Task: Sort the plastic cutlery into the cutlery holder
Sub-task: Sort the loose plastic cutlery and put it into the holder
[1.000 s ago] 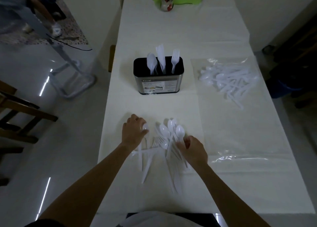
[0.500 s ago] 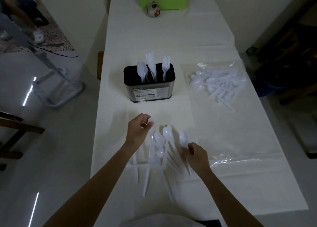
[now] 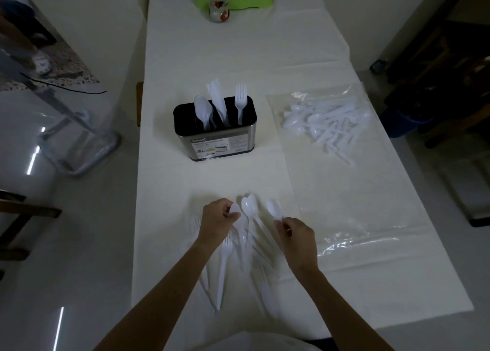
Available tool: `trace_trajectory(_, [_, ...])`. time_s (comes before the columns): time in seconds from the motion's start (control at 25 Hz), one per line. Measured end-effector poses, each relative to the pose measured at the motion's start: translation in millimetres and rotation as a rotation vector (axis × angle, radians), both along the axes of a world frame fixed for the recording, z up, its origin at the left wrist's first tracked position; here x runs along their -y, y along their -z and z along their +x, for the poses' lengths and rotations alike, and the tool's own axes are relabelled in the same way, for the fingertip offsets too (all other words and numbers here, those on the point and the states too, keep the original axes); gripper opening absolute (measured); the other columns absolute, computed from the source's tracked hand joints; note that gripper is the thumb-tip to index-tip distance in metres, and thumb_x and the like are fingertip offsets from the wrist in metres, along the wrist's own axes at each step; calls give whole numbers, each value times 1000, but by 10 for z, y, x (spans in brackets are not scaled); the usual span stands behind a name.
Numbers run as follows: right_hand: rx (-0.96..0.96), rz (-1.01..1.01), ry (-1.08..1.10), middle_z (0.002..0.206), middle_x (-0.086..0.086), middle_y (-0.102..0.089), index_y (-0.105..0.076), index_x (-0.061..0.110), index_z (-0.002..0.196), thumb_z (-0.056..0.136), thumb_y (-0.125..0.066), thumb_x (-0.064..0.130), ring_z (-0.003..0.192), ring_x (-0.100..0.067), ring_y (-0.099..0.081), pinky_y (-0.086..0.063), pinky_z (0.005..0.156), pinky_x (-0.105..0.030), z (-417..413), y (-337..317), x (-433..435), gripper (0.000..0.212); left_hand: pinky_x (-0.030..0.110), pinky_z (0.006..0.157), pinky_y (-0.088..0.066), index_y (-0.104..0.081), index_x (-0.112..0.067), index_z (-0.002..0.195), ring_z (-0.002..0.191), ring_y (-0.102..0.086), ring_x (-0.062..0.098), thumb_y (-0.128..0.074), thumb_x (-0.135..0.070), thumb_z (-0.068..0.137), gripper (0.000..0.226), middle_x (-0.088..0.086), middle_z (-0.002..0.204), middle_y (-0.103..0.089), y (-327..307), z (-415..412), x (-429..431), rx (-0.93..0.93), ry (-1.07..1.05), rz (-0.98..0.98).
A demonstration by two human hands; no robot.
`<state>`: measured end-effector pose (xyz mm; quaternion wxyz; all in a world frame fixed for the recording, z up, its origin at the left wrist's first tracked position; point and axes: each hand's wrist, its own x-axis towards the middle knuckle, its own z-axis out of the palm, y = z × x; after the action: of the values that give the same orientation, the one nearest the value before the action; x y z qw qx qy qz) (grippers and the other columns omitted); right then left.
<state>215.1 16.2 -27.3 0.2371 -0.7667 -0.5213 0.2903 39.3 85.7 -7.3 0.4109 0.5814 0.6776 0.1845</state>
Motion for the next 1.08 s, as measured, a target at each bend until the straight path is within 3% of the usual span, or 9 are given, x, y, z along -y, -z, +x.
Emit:
trace_trajectory(0.16, [51, -52, -96, 60, 8, -47, -53, 19, 69, 94, -55, 30, 53, -4, -46, -34, 48, -13, -194, -10, -125, 27, 4, 57, -42, -66, -7, 84, 66, -56, 7, -69, -4, 78, 7, 0, 77, -63, -32, -71, 46, 99, -120, 6])
trace_trajectory(0.24, [78, -96, -115, 60, 11, -45, -49, 21, 69, 92, -56, 35, 54, -4, -46, -29, 47, -12, -222, -30, -162, 27, 8, 62, -47, -68, -7, 94, 75, -61, 11, -70, -3, 77, 17, 1, 86, -66, -30, -137, 96, 185, -204, -4])
trace_trajectory(0.44, [208, -193, -198, 67, 8, -48, -45, 22, 67, 93, -50, 41, 60, -7, -48, -31, 49, -16, -250, -75, -154, 32, 16, 70, -51, -70, -15, 91, 79, -64, 14, -72, -3, 77, 18, -5, 83, -68, -40, -214, 211, 348, -342, -48])
trace_trajectory(0.56, [49, -153, -194, 54, 9, -41, -32, 26, 57, 92, -53, 37, 46, -5, -40, -29, 45, -14, -266, -165, -143, 42, 13, 66, -52, -71, -15, 95, 80, -66, 13, -72, -3, 78, 21, -1, 87, -71, -107, -188, 254, 441, -303, -86])
trace_trajectory(0.72, [-152, -115, -240, 49, 3, -40, -34, 20, 55, 91, -58, 30, 44, -6, -45, -35, 48, -14, -262, -264, -43, 44, 23, 72, -56, -72, -12, 101, 82, -68, 18, -70, -1, 79, 24, 8, 93, -74, -191, -111, 259, 555, -236, -82])
trace_trajectory(0.8, [-313, -143, -197, 61, -12, -60, -51, 8, 65, 91, -53, 39, 55, -20, -62, -53, 57, -28, -238, -275, 29, 40, 29, 76, -56, -73, -11, 98, 82, -68, 21, -69, -2, 80, 20, 11, 91, -74, -214, -88, 263, 557, -201, -84])
trace_trajectory(0.88, [-575, -190, -57, 79, -14, -72, -64, 2, 90, 96, -47, 33, 66, -30, -70, -59, 63, -38, -220, -328, 102, 36, 28, 75, -56, -73, -10, 95, 81, -67, 20, -69, -4, 80, 17, 11, 89, -74, -233, -72, 278, 554, -193, -92])
trace_trajectory(0.96, [-743, -246, 24, 85, -11, -74, -64, 4, 103, 100, -40, 25, 67, -24, -72, -58, 59, -28, -222, -406, 149, 32, 23, 71, -54, -73, -11, 92, 77, -67, 17, -69, -5, 80, 14, 8, 86, -74, -256, -39, 304, 543, -183, -91])
trace_trajectory(1.08, [-816, -356, -1, 72, -4, -72, -63, 4, 103, 102, -32, 28, 61, -18, -69, -54, 58, -23, -279, -484, 188, 39, 16, 66, -51, -73, -14, 88, 72, -64, 11, -70, -5, 79, 13, 2, 81, -73, -250, 39, 320, 493, -128, -27])
